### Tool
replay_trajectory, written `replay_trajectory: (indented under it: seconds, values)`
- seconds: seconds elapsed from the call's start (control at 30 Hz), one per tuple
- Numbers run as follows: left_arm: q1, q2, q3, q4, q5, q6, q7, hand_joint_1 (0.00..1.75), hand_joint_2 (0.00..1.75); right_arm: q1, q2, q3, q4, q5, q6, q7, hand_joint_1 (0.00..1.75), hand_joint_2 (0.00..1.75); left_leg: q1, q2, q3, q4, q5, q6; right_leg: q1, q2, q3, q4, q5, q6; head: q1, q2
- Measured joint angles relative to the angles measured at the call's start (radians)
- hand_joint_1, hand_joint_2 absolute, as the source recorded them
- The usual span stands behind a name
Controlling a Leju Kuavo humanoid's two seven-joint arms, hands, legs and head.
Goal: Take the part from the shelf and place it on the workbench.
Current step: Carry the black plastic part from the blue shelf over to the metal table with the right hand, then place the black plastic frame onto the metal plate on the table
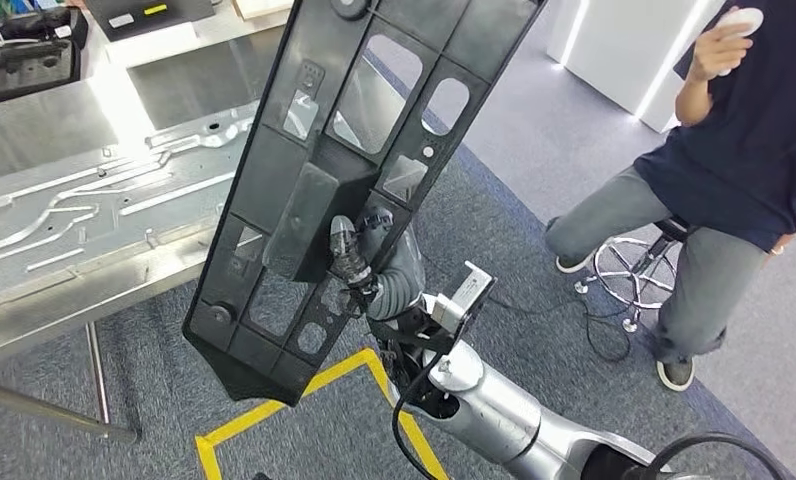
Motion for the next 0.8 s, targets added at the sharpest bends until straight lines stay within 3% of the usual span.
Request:
replay_trajectory:
  seconds: [0.03, 0.07, 0.1, 0.17, 0.2, 0.23, 0.3, 0.33, 0.4, 0.43, 0.5, 0.53, 0.57, 0.6, 0.67, 0.7, 0.73, 0.8]
  values:
    - [0.002, 0.0, -0.001, 0.0, 0.0, -0.001, 0.0, 0.0, 1.75, 0.0, 0.0, 0.0, 0.002, 0.0, 0.001, 0.0, 1.75, 1.75, 0.002, 0.001, -0.028, 0.002, -0.013, -0.001, 0.002, 0.0, 0.016, -0.001, -0.013, 0.0, 0.0, 0.0]
    - [0.004, 0.0, -0.001, 0.0, -0.001, -0.002, 0.001, 0.0, 1.75, 0.0, 0.001, 0.0, 0.003, 0.0, 0.001, 0.0, 1.75, 1.75, 0.003, 0.001, -0.041, -0.028, -0.003, 0.001, 0.004, 0.001, 0.035, -0.001, -0.028, 0.001, 0.0, 0.0]
    - [0.005, 0.0, -0.002, 0.0, -0.001, -0.002, 0.001, 0.0, 1.75, 0.0, 0.001, 0.0, 0.004, 0.0, 0.002, 0.0, 1.75, 1.75, 0.002, 0.001, -0.043, -0.081, 0.035, 0.007, 0.006, 0.001, 0.054, -0.002, -0.043, 0.001, 0.0, 0.0]
    - [0.007, 0.0, -0.003, 0.001, -0.002, -0.003, 0.001, 0.0, 1.75, -0.002, 0.002, 0.001, 0.007, -0.001, 0.006, 0.0, 1.75, 1.75, -0.005, -0.001, -0.033, -0.192, 0.167, 0.024, 0.008, 0.004, 0.087, -0.006, -0.072, 0.004, 0.001, 0.0]
    - [0.008, 0.0, -0.004, 0.001, -0.003, -0.003, 0.002, 0.0, 1.75, -0.003, 0.002, 0.001, 0.009, -0.001, 0.008, 0.0, 1.75, 1.75, -0.013, -0.003, -0.024, -0.226, 0.214, 0.032, 0.005, 0.006, 0.098, -0.013, -0.083, 0.01, 0.002, 0.0]
    - [0.009, 0.0, -0.004, 0.002, -0.005, -0.003, 0.003, 0.0, 1.75, -0.003, 0.003, 0.002, 0.011, -0.002, 0.011, 0.001, 1.75, 1.75, -0.02, -0.003, -0.015, -0.245, 0.238, 0.039, 0.001, 0.008, 0.109, -0.015, -0.089, 0.016, 0.003, 0.0]
    - [0.004, 0.001, -0.004, 0.003, -0.007, -0.003, 0.004, 0.0, 1.75, -0.005, 0.004, 0.003, 0.012, -0.004, 0.013, 0.001, 1.75, 1.75, -0.03, -0.002, 0.015, -0.267, 0.223, 0.05, -0.006, 0.009, 0.119, -0.006, -0.081, 0.03, 0.002, 0.0]
    - [0.0, 0.001, -0.004, 0.004, -0.008, -0.003, 0.004, 0.0, 1.75, -0.006, 0.005, 0.003, 0.013, -0.005, 0.013, 0.001, 1.75, 1.75, -0.029, -0.002, 0.033, -0.279, 0.216, 0.055, -0.007, 0.008, 0.11, 0.026, -0.065, 0.034, 0.002, 0.0]
    - [-0.007, 0.002, -0.004, 0.006, -0.01, -0.004, 0.004, 0.0, 1.75, -0.009, 0.005, 0.003, 0.013, -0.005, 0.014, 0.0, 1.75, 1.75, -0.025, -0.003, 0.069, -0.294, 0.2, 0.066, -0.009, 0.006, 0.043, 0.134, -0.043, 0.04, 0.003, 0.0]
    - [-0.009, 0.003, -0.004, 0.006, -0.01, -0.004, 0.004, 0.0, 1.75, -0.009, 0.005, 0.004, 0.014, -0.005, 0.014, 0.0, 1.75, 1.75, -0.023, -0.004, 0.084, -0.296, 0.188, 0.069, -0.008, 0.005, -0.002, 0.192, -0.049, 0.042, 0.003, 0.0]
    - [-0.006, 0.001, -0.005, 0.006, -0.01, -0.006, 0.004, 0.0, 1.75, -0.008, 0.005, 0.004, 0.018, -0.006, 0.014, 0.0, 1.75, 1.75, -0.019, -0.007, 0.116, -0.296, 0.157, 0.069, -0.009, 0.004, -0.089, 0.255, -0.122, 0.051, 0.004, 0.0]
    - [-0.004, 0.0, -0.005, 0.006, -0.011, -0.007, 0.004, 0.0, 1.75, -0.008, 0.005, 0.004, 0.02, -0.007, 0.014, 0.0, 1.75, 1.75, -0.017, -0.009, 0.136, -0.295, 0.14, 0.067, -0.01, 0.004, -0.121, 0.254, -0.164, 0.056, 0.004, 0.0]
    - [-0.003, -0.001, -0.005, 0.006, -0.011, -0.007, 0.004, 0.0, 1.75, -0.008, 0.005, 0.004, 0.021, -0.008, 0.014, 0.0, 1.75, 1.75, -0.015, -0.011, 0.158, -0.293, 0.121, 0.064, -0.011, 0.003, -0.144, 0.234, -0.188, 0.061, 0.004, 0.0]
    - [-0.002, -0.001, -0.005, 0.006, -0.011, -0.006, 0.005, 0.0, 1.75, -0.008, 0.005, 0.004, 0.022, -0.008, 0.015, 0.0, 1.75, 1.75, -0.012, -0.012, 0.182, -0.289, 0.099, 0.06, -0.013, 0.002, -0.158, 0.193, -0.172, 0.066, 0.004, 0.0]
    - [-0.001, -0.002, -0.005, 0.006, -0.011, -0.006, 0.006, 0.0, 1.75, -0.008, 0.005, 0.004, 0.026, -0.009, 0.015, -0.001, 1.75, 1.75, -0.009, -0.015, 0.218, -0.272, 0.053, 0.048, -0.016, -0.005, -0.172, 0.094, -0.011, 0.066, 0.003, 0.0]
    - [-0.001, -0.002, -0.005, 0.006, -0.011, -0.006, 0.007, 0.0, 1.75, -0.008, 0.005, 0.004, 0.028, -0.01, 0.015, 0.0, 1.75, 1.75, -0.009, -0.016, 0.225, -0.264, 0.033, 0.041, -0.015, -0.007, -0.174, 0.063, 0.064, 0.059, 0.002, 0.0]
    - [-0.002, -0.002, -0.006, 0.006, -0.012, -0.006, 0.009, 0.0, 1.75, -0.008, 0.005, 0.005, 0.03, -0.01, 0.016, 0.0, 1.75, 1.75, -0.009, -0.017, 0.226, -0.257, 0.02, 0.035, -0.013, -0.007, -0.176, 0.05, 0.114, 0.047, 0.001, 0.0]
    - [-0.006, -0.002, -0.006, 0.006, -0.012, -0.004, 0.011, 0.0, 1.75, -0.009, 0.005, 0.006, 0.029, -0.012, 0.017, 0.001, 1.75, 1.75, -0.007, -0.015, 0.22, -0.246, 0.016, 0.024, -0.008, -0.004, -0.173, 0.051, 0.115, 0.024, -0.001, 0.0]
